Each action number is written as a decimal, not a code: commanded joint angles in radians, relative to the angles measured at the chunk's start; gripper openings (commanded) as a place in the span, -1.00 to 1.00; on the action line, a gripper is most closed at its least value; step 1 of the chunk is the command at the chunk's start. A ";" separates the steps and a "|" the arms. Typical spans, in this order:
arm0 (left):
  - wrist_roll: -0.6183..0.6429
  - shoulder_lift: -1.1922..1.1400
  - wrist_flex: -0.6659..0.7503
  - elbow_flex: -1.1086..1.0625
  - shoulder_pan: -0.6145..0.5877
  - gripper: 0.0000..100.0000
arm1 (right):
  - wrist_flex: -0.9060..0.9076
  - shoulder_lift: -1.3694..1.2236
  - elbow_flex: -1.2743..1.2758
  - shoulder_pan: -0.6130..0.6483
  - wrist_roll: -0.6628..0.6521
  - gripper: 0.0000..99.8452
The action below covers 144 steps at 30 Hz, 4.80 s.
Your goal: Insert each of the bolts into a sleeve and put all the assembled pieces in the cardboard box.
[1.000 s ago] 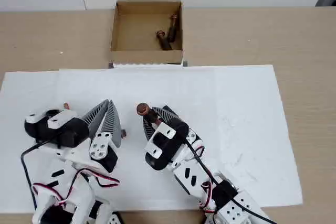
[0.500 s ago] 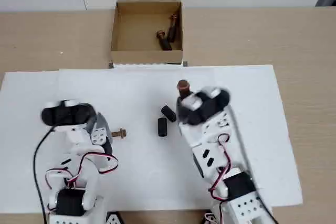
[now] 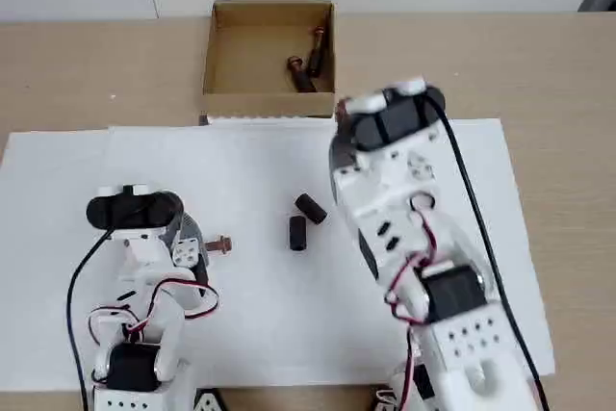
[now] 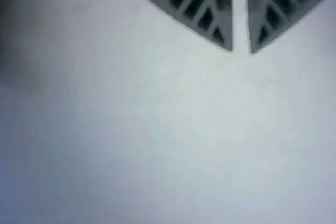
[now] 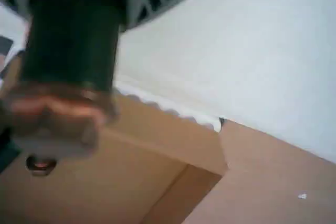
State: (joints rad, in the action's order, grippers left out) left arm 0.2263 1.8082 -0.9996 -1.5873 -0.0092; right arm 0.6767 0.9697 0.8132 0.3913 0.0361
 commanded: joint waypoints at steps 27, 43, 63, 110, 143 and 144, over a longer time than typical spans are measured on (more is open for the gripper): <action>-0.006 0.005 -0.037 -0.048 -0.006 -0.99 | -0.217 -1.529 -1.350 -0.013 -0.468 -0.99; -0.005 0.005 -0.037 -0.048 -0.006 -0.99 | -0.209 -1.933 -1.765 0.051 -0.575 -0.99; -0.005 0.005 -0.037 -0.048 -0.006 -0.99 | -0.039 -1.885 -1.820 0.074 -0.569 -0.85; -0.005 0.005 -0.035 -0.048 -0.006 -0.99 | 1.017 -1.618 -2.472 0.090 -0.258 -0.99; -0.003 0.005 -0.035 -0.048 -0.008 -0.99 | 1.015 -1.231 -1.613 0.085 -0.157 -0.99; -0.003 0.005 -0.035 -0.048 -0.008 -0.99 | 1.015 -1.221 -1.568 0.085 -0.157 -0.99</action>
State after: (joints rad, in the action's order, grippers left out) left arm 0.2263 1.8082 -1.0380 -1.6395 -0.0107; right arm 1.6878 -0.3376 -0.8623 0.4803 -0.1312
